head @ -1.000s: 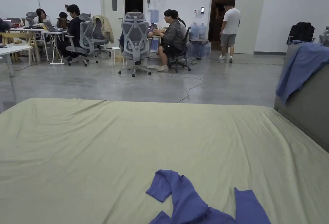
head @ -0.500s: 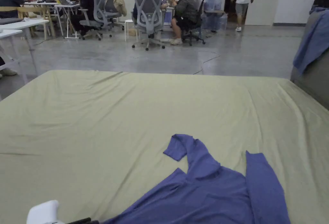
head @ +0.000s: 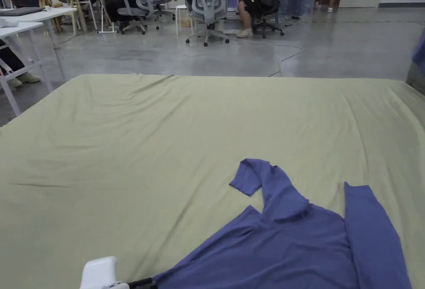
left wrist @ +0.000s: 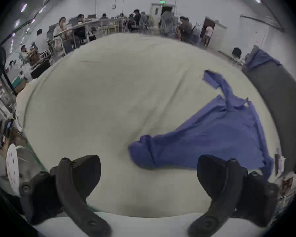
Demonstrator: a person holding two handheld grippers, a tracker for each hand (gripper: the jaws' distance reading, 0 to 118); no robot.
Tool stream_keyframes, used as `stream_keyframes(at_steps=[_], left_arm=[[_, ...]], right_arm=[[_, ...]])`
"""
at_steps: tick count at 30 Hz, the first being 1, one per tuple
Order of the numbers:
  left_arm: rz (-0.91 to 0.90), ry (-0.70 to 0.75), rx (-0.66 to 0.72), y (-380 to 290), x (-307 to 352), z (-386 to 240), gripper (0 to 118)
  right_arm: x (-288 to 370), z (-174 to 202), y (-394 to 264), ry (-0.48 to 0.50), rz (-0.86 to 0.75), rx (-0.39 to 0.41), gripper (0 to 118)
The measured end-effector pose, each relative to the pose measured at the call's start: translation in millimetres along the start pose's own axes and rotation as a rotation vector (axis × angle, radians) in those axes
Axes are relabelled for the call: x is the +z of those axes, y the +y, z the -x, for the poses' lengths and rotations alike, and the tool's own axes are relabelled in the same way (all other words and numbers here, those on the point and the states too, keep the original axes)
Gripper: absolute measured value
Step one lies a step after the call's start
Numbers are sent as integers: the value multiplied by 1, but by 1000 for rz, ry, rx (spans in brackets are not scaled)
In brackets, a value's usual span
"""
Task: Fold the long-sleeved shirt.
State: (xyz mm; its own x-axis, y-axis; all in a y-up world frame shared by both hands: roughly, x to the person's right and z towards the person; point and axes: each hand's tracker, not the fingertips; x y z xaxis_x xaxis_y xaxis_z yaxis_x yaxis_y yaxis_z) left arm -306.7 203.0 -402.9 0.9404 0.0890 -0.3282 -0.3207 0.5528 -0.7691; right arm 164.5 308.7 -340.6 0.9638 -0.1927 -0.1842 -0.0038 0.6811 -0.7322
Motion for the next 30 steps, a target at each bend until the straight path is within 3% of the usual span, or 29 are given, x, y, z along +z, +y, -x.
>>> stream_keyframes(at_steps=[2, 3, 4, 7, 8, 9, 10, 12, 13, 14, 17, 19, 22, 23, 24, 25, 27, 28, 29, 30], left_arm=[[34, 28, -36, 0, -42, -7, 108], [33, 52, -80, -5, -57, -12, 94], [9, 47, -113, -11, -67, -17, 88], [-61, 87, -130, -19, -57, -35, 83], [-49, 39, -148, -20, -49, -31, 59], [-59, -61, -162, -19, -40, -36, 19], [-80, -39, -190, -19, -33, -43, 4], [-73, -16, -287, -16, -26, -48, 4], [-78, -30, -258, -15, -24, -45, 4], [-75, -38, -221, -12, -23, -41, 4], [-11, -83, -114, -6, -28, -29, 4], [-36, -63, -175, -5, -28, -30, 4], [-43, -45, -269, -6, -32, -34, 4], [-41, -47, -269, -6, -34, -34, 4], [-36, -44, -273, -9, -39, -35, 4], [-34, -39, -278, -10, -44, -35, 4], [-4, -35, -259, -12, -57, -33, 4], [13, -42, -232, -13, -58, -33, 4], [-3, -48, -205, -12, -57, -31, 4], [-8, -56, -196, -10, -55, -30, 4]], right_arm=[[-14, -4, 7, 1, 20, -3, 0], [-22, -4, 13, -14, 37, 7, 0], [-32, -5, 19, -38, 49, 23, 0], [-58, -9, 49, -47, 50, 51, 0], [-67, -11, 59, -44, 50, 61, 0], [-81, -13, 73, -39, 41, 77, 0], [-98, -17, 85, -26, 30, 103, 5], [-152, -25, 111, -46, 80, 142, 101], [-177, -27, 120, -21, 131, 116, 117], [-199, -33, 135, -27, 108, 159, 114], [-272, -31, 167, -201, 236, 274, 114], [-336, -26, 176, -271, 293, 320, 114], [-378, -18, 190, -286, 394, 423, 109], [-383, -14, 186, -312, 350, 472, 91], [-391, -8, 179, -362, 343, 550, 87], [-397, -5, 169, -335, 379, 570, 82], [-389, 9, 161, -358, 342, 493, 45], [-383, 12, 161, -278, 355, 436, 16], [-377, 18, 157, -297, 338, 446, 1], [-369, 23, 155, -287, 341, 470, 1]])
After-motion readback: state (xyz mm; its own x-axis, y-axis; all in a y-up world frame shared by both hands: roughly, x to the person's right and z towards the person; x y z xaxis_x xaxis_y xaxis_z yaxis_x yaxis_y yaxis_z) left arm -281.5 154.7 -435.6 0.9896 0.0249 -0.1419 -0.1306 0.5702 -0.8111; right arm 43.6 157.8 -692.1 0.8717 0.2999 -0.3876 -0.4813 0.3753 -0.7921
